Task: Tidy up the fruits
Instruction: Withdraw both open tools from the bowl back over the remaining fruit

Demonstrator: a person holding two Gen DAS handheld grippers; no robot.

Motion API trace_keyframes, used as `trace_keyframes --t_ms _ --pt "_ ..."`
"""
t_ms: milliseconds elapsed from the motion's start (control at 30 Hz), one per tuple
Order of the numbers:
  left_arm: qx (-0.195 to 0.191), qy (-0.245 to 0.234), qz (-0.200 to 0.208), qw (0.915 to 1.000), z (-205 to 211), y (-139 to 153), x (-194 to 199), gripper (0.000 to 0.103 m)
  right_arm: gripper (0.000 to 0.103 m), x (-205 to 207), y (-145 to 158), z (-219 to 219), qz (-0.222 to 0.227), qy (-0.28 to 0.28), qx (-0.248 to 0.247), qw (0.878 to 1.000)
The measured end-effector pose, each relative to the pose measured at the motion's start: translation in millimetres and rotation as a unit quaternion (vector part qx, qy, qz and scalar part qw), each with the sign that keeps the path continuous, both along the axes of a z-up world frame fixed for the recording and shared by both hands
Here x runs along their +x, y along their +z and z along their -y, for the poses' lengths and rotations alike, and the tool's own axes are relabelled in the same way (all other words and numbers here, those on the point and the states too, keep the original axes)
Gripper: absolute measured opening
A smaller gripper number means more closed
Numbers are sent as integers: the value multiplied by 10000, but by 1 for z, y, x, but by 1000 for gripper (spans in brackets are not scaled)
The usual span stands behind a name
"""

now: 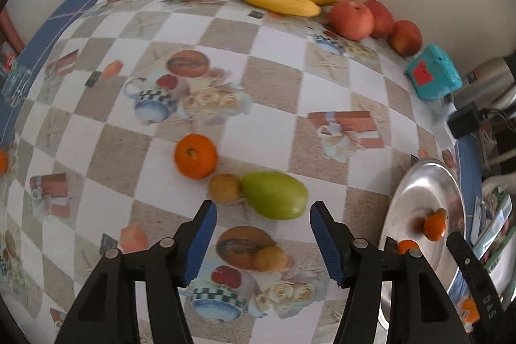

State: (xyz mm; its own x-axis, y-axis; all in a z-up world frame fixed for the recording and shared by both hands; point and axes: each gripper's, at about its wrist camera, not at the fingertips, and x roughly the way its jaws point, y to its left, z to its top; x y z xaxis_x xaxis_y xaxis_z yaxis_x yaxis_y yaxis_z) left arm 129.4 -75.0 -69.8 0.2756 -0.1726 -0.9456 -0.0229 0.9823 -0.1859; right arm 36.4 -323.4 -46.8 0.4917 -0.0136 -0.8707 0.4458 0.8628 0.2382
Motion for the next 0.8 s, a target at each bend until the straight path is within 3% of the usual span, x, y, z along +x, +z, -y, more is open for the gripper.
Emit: trace_keyframes --t_ms 367,733,800 --pt "55 115 37 9999 -11 7 0 64 47 6 10 -24 24 345 -211 9992" --pt "238 191 -83 9995 -13 1 -1 77 48 7 4 -23 -129 298 -188 9993" --pt "275 200 -97 9994 -14 -1 -1 79 52 7 2 -23 -173 278 -221 9992"
